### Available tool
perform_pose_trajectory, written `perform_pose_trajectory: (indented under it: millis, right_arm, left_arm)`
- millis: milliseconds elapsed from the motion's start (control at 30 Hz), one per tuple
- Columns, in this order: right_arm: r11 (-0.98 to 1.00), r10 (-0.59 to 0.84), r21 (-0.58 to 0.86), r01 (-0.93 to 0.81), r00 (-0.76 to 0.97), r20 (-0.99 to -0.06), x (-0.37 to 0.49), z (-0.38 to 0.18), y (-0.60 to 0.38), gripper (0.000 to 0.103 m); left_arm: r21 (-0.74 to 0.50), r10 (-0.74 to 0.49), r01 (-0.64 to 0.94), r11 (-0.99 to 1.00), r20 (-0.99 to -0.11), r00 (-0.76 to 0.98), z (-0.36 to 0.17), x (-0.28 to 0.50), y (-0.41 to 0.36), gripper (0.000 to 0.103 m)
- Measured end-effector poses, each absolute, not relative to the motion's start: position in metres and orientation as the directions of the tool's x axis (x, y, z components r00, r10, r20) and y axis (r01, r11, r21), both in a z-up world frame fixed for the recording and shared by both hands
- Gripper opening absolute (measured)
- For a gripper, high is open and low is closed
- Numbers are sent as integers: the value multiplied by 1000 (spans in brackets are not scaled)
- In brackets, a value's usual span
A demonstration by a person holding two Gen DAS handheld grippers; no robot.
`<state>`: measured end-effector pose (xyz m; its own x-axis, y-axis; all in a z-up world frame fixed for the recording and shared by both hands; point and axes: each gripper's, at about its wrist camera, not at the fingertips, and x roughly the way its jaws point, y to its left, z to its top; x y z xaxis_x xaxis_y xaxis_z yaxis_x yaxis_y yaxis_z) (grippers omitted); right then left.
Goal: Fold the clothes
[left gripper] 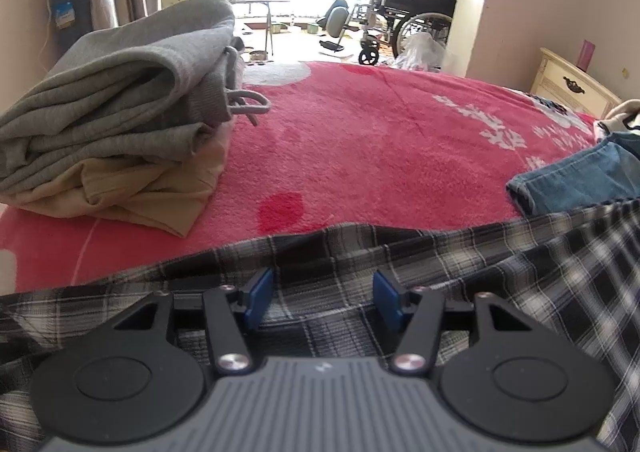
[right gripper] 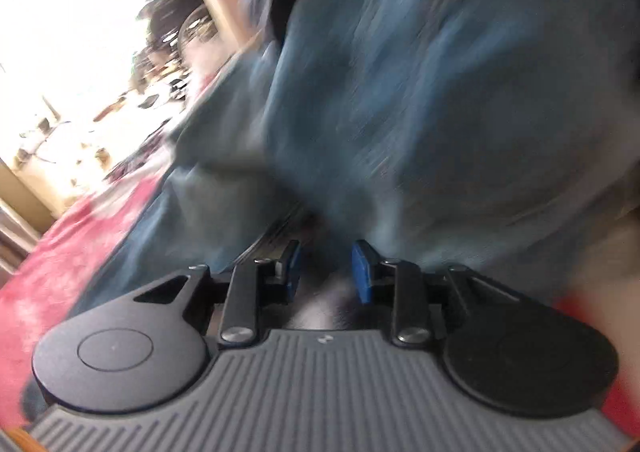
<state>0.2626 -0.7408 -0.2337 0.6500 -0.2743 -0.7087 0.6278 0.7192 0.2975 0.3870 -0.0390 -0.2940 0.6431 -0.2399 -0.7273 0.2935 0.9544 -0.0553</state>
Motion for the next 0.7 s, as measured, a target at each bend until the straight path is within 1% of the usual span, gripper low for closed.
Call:
perform_pose_trajectory:
  millis: [67, 133, 200, 300, 333, 433, 533, 567, 600, 700]
  right_arm:
    - [764, -198, 311, 566, 664, -721, 243, -219, -731, 27]
    - [802, -121, 327, 500, 672, -731, 223, -205, -721, 30]
    - [834, -44, 343, 432, 672, -739, 203, -191, -711, 31]
    - [864, 84, 368, 342, 624, -777, 187, -205, -686, 31]
    - [859, 79, 372, 351, 628, -774, 184, -209, -687, 31]
    - [834, 28, 380, 400, 658, -753, 175, -218, -695, 31]
    - [806, -25, 390, 446, 683, -730, 166, -226, -704, 29]
    - [795, -43, 393, 461, 690, -722, 163, -229, -706, 29]
    - [785, -61, 397, 476, 697, -715, 160, -232, -709, 31]
    - [751, -116, 410, 518, 714, -690, 151, -241, -718, 31]
  left_arm:
    - [-70, -243, 280, 957, -718, 652, -286, 385, -34, 57]
    - [-80, -247, 272, 959, -706, 664, -274, 380, -29, 57]
    - [-90, -256, 272, 958, -696, 671, -263, 371, -23, 58]
    - [-104, -280, 291, 951, -685, 672, -248, 349, -13, 59]
    - [-108, -289, 297, 949, -682, 673, -243, 341, -10, 59]
    - [-106, -292, 315, 943, -719, 631, -245, 316, 2, 62]
    - [-57, -216, 265, 963, -750, 625, -252, 294, 18, 61]
    - [-47, -197, 248, 968, -753, 628, -251, 288, 25, 60]
    - [-38, -179, 230, 972, -754, 632, -250, 282, 31, 60]
    - [-11, -153, 217, 976, -743, 651, -241, 268, 41, 61]
